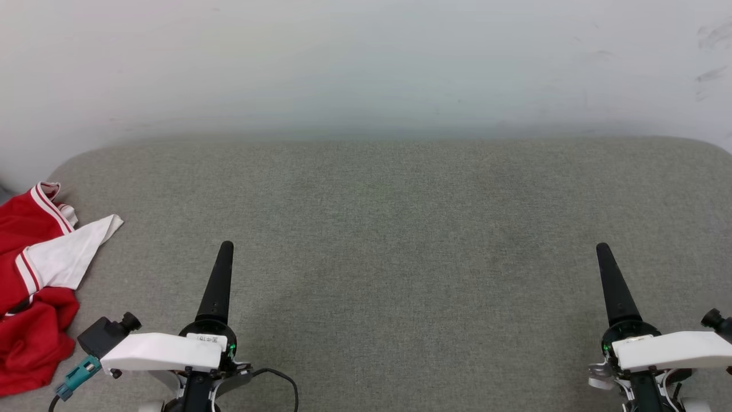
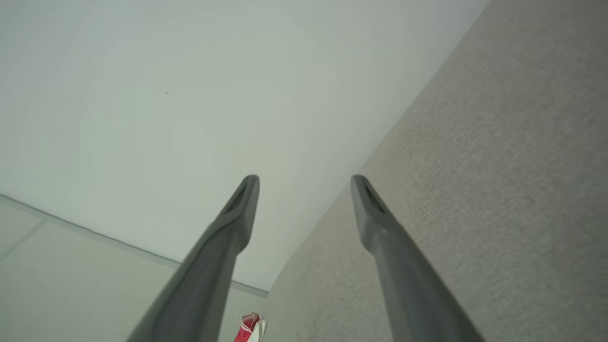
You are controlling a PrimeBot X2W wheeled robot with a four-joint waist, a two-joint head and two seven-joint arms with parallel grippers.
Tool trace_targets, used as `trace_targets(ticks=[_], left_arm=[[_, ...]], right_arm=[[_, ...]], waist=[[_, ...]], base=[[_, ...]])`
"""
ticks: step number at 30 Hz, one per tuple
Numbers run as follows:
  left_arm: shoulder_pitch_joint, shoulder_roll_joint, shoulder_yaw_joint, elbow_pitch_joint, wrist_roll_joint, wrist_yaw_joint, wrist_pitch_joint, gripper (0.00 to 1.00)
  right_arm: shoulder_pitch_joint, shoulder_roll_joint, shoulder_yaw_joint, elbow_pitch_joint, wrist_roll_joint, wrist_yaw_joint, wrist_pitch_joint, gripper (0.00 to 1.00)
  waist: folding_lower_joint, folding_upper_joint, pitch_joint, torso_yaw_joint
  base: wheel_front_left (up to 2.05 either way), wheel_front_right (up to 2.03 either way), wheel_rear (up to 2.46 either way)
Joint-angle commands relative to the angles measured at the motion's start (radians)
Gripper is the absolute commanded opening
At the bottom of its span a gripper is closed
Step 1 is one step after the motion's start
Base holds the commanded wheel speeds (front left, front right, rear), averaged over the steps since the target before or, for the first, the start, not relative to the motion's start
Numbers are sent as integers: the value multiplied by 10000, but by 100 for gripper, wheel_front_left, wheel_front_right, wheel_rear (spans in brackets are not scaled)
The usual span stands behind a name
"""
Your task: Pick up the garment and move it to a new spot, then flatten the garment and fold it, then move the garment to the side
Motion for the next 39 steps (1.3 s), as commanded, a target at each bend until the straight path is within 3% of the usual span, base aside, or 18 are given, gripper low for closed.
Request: trace_targets(ticks=[1, 13, 39], left_arm=[[-237, 32, -26, -216, 376, -2, -104, 100], [-135, 68, -178, -158, 2725, -3, -510, 100], [93, 362, -193, 185, 7481, -2, -1222, 100]], right_arm=[[-66, -10, 22, -232, -538, 0, -122, 100], [65, 5, 160, -402, -3802, 0, -422, 100], [193, 13, -121, -710, -8121, -1, -63, 100]], waist=[[0, -1, -4, 4], [0, -1, -30, 16], [0, -1, -6, 74]], base=[[0, 0, 0], [0, 0, 0], [0, 0, 0]])
